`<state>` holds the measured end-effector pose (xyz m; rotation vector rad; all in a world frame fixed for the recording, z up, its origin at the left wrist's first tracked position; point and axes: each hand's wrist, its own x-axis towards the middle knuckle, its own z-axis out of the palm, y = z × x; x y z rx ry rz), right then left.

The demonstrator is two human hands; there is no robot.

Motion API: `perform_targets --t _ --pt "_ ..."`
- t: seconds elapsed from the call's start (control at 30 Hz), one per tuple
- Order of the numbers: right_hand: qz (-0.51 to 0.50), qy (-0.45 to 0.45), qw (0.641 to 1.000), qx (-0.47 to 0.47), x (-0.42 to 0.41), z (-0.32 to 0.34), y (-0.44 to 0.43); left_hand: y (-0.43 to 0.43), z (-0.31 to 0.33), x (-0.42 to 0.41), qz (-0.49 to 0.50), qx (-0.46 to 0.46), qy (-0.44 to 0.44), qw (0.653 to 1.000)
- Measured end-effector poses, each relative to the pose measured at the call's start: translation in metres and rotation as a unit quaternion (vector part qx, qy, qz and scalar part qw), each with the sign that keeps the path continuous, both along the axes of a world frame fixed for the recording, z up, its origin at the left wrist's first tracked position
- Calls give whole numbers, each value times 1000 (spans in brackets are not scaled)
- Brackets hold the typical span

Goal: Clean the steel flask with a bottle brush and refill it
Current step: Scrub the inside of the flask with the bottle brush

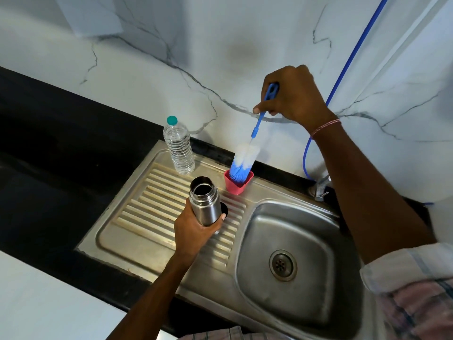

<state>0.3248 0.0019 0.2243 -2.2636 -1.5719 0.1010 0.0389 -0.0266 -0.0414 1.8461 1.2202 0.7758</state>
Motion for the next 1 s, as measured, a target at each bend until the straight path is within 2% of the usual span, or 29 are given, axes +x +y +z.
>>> perform_targets --t 0.1,0.2,0.3,0.4,0.5,0.57,0.63,0.77,1.0 --pt "-30 4 999 16 5 2 -8 -1 -2 3 -7 -1 6 1000" --pt "-31 -51 998 -32 2 -3 -10 -2 -4 6 -8 -2 8 1000" --pt "-29 -64 992 -107 -4 -11 -8 -5 -5 8 -14 0 11 1000" --pt "-24 -136 972 -189 -12 -21 -3 -7 -8 10 -15 7 22 1000" --pt "10 -225 948 -223 -23 -34 -1 -7 -10 10 -15 9 24 1000" --pt "30 -314 918 -241 -31 -45 0 -8 -11 10 -18 13 21 1000" --pt "45 -360 888 -283 -40 -55 2 -8 -12 9 -20 16 22 999" --pt "72 -392 859 -320 -46 -65 4 -9 -15 6 -23 15 19 999" --pt "39 -380 875 -298 -35 -25 -1 -9 -17 5 -28 8 13 999"
